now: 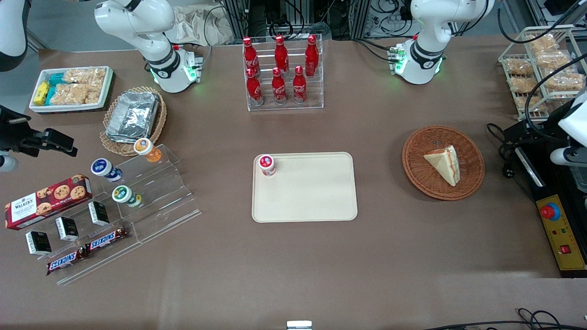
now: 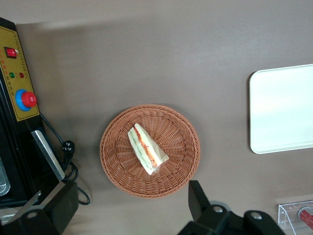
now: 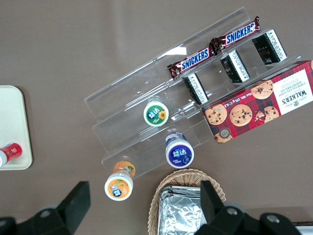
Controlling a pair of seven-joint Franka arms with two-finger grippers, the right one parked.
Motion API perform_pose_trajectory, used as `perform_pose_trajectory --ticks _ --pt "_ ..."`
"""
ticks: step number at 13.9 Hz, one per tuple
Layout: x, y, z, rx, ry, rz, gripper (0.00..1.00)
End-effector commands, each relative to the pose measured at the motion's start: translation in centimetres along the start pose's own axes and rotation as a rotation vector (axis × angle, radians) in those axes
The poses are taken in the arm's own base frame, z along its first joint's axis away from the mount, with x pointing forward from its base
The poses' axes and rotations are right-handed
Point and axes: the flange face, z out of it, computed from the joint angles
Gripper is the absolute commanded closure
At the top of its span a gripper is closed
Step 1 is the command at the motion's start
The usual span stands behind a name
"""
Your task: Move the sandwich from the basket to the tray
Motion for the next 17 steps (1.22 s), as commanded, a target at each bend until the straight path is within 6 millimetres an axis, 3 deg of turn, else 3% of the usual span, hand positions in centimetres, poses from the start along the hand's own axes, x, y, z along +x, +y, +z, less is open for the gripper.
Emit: perform_pose_trajectory --ticks 1,14,17 --pt "0.1 0.1 -0.3 0.015 -0.006 0.002 0.00" --pt "0.2 0.9 0.1 -0.002 -0.020 0.024 0.00" --pt "0.1 0.9 1.0 -0.002 -0.042 0.010 0.00"
